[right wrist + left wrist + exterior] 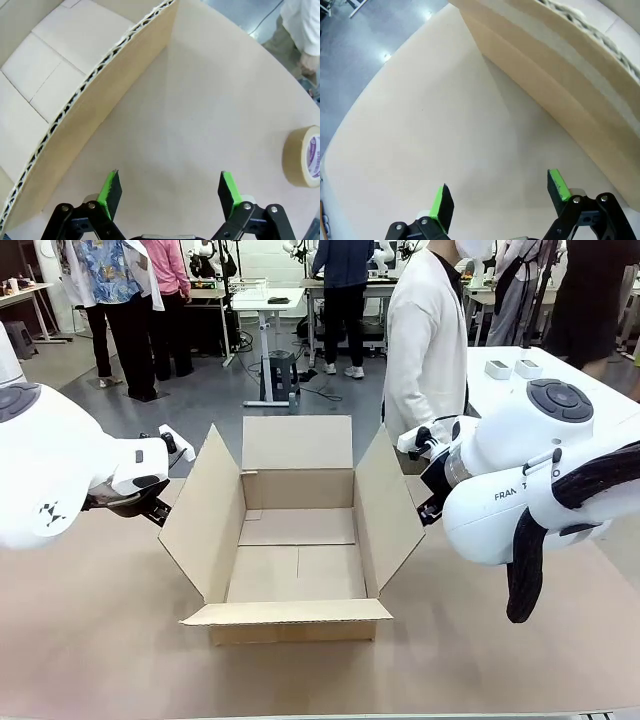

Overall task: Wrap the clocks to prevent damage.
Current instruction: Open the side flaps of the Package Box.

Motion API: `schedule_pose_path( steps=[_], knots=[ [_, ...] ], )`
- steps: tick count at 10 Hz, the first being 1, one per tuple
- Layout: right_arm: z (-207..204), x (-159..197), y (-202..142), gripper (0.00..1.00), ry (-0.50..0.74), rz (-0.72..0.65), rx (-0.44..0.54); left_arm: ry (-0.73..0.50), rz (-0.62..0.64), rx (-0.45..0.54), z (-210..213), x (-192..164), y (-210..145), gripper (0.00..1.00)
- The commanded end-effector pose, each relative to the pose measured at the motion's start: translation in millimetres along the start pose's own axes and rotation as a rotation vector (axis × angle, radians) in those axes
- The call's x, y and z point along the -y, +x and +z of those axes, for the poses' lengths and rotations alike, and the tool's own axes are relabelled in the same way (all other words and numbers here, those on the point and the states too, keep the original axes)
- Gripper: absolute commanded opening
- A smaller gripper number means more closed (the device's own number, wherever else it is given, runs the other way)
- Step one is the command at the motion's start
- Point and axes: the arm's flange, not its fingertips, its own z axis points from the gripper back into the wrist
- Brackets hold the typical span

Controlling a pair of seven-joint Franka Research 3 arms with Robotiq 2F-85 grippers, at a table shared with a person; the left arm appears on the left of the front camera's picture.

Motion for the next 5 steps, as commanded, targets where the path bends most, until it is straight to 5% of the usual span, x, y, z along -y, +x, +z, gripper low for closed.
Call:
schedule_pose_path(
  steps=[1, 5],
  knots=[
    [0.0, -0.1, 0.0, 1.0, 0.0, 0.0, 0.0, 0.0, 0.0, 0.0, 0.0, 0.0, 0.0, 1.0],
    [0.0, -0.1, 0.0, 1.0, 0.0, 0.0, 0.0, 0.0, 0.0, 0.0, 0.0, 0.0, 0.0, 1.0]
  ],
)
